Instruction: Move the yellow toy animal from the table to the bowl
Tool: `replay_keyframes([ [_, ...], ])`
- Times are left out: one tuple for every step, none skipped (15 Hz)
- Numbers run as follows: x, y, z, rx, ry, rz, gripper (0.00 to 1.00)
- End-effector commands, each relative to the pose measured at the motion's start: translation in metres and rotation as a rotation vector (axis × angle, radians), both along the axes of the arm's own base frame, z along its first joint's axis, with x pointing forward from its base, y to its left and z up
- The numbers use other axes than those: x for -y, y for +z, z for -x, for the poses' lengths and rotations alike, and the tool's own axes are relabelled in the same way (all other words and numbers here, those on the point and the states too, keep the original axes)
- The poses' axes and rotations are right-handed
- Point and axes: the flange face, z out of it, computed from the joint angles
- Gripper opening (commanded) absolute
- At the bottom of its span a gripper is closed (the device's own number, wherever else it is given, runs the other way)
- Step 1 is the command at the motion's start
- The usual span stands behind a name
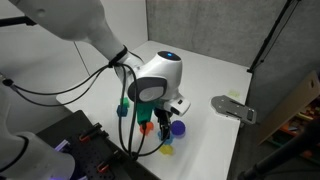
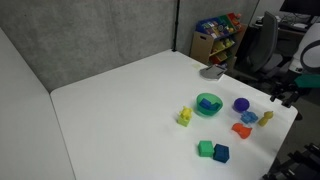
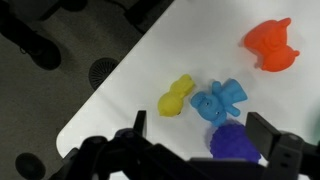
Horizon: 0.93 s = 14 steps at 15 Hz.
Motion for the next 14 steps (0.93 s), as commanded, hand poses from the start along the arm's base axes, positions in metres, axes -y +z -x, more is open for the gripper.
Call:
replay_keyframes([
  [0.014, -0.036, 0.000, 0.018, -0.004, 0.031, 1.00],
  [0.018, -0.046, 0.001, 0.019, -0.012, 0.039, 1.00],
  [0.021, -0.057, 0.002, 0.014, -0.023, 0.046, 1.00],
  [0.025, -0.066, 0.003, 0.012, -0.032, 0.053, 1.00],
  [0.029, -0.075, 0.004, 0.007, -0.040, 0.056, 1.00],
  [0.032, -0.083, 0.006, 0.003, -0.044, 0.061, 1.00],
  [0.036, -0.090, 0.006, 0.002, -0.049, 0.068, 1.00],
  [0.039, -0.096, 0.006, -0.002, -0.056, 0.072, 1.00],
  [0.042, -0.101, 0.006, 0.000, -0.062, 0.077, 1.00],
  [0.043, -0.106, 0.005, 0.001, -0.070, 0.079, 1.00],
  [0.045, -0.110, 0.004, 0.002, -0.077, 0.084, 1.00],
  [0.045, -0.114, 0.002, 0.003, -0.085, 0.086, 1.00],
  [0.045, -0.118, 0.001, 0.003, -0.090, 0.091, 1.00],
  [0.045, -0.121, 0.000, 0.004, -0.095, 0.095, 1.00],
])
